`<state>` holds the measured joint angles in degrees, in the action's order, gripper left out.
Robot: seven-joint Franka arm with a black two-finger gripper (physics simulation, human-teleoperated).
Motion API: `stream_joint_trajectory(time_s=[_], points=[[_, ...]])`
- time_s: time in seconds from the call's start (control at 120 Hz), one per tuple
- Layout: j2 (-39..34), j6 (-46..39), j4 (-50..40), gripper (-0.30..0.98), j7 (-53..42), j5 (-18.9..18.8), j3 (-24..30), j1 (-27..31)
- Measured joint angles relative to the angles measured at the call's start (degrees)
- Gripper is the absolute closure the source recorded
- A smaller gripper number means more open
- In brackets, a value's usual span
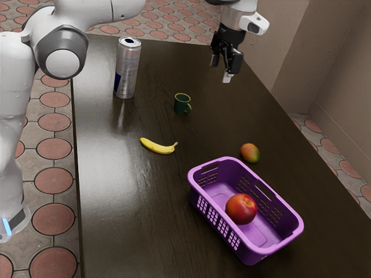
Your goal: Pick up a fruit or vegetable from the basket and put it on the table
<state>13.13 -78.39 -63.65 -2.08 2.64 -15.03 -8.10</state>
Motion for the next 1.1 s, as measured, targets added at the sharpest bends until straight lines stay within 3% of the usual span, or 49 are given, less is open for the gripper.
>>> stream_joint_trajectory(time_s=[0.242, 0.425, 0.508, 0.892, 1.1], points=[[-0.05, 0.00, 0.47, 0.00, -0.27, 0.89, 0.79, 0.68], [-0.07, -0.03, 1.10, 0.00, -0.36, 1.50, 12.78, -6.32], [0.60, -0.04, 0.77, 0.00, -0.39, 1.54, 15.09, -7.50], [4.30, -1.27, 0.97, 0.00, 0.10, 1.82, 15.83, -13.65], [4.39, -8.20, -2.00, 0.00, 9.54, 1.50, 14.84, -14.44]])
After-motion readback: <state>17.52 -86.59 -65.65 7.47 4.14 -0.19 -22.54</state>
